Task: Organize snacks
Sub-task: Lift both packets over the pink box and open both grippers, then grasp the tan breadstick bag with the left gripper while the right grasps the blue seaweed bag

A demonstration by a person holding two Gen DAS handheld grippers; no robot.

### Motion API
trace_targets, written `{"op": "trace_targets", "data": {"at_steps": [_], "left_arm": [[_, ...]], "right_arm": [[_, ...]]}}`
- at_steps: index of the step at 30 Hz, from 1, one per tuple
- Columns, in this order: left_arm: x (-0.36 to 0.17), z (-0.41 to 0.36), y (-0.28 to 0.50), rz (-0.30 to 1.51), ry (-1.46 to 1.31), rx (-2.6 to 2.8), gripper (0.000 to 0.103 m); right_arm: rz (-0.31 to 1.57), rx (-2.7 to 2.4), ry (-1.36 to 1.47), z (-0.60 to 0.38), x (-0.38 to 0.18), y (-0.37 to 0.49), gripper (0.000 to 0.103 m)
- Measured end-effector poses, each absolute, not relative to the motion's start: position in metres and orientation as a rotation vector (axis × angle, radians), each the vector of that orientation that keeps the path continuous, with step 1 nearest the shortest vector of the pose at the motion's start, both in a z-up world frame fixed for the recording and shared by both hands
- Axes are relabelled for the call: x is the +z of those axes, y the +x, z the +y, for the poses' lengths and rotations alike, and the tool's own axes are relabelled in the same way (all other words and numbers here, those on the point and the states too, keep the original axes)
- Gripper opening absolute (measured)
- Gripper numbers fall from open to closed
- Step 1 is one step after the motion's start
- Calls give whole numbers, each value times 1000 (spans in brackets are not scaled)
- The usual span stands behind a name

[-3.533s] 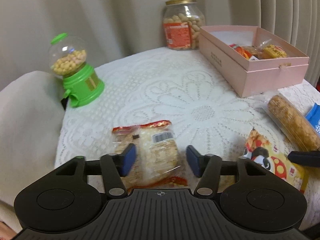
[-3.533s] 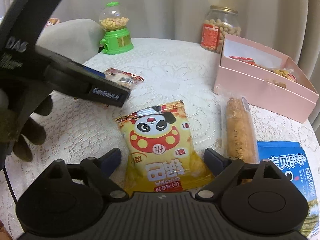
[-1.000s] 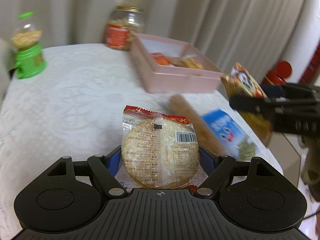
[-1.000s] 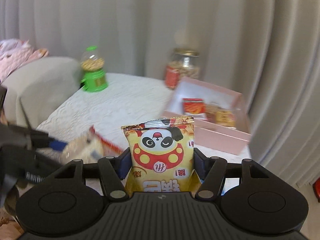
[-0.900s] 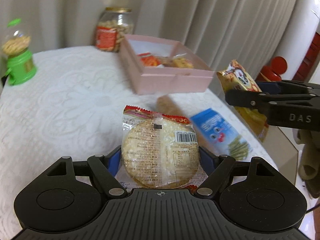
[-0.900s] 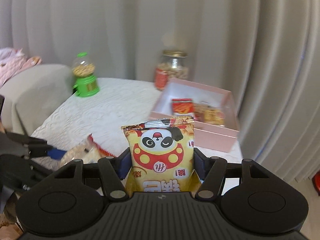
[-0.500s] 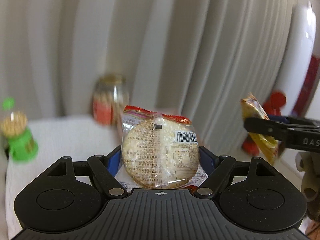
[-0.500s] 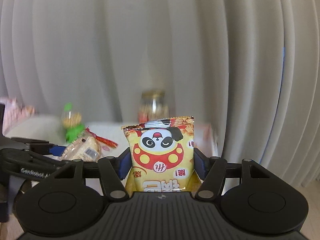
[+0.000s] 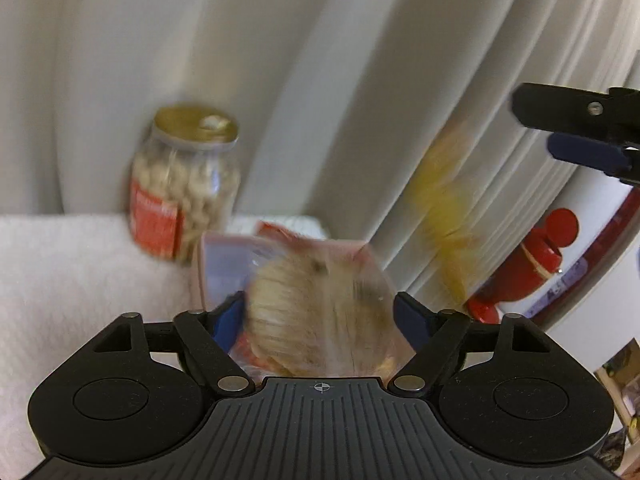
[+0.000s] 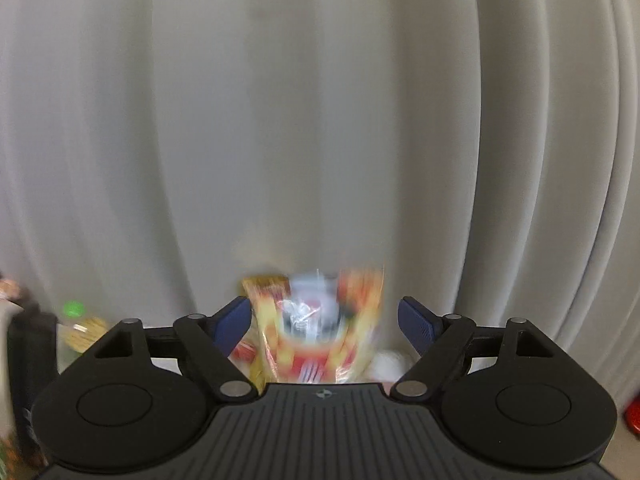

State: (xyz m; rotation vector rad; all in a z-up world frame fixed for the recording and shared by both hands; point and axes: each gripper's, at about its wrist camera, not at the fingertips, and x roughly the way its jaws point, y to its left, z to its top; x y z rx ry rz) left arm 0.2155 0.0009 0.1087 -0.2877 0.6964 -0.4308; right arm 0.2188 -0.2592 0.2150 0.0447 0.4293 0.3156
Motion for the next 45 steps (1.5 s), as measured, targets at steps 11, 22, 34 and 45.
{"op": "trace_targets", "data": {"at_steps": [11,22,34,45], "left_arm": [[105,46,151,677,-337,-378,76],[58,16,71,827,-209,-362,76],[39,-12,59,889,-230,-385,74],[15,-44,60,901,-70,-389,44]], "right_arm": [[525,331,127,-296,160,200,81],[571,295,114,-314,55,92,81],[661,142,242,-350,-22,58,81],[678,159,261,-342,-50,38,81]]}}
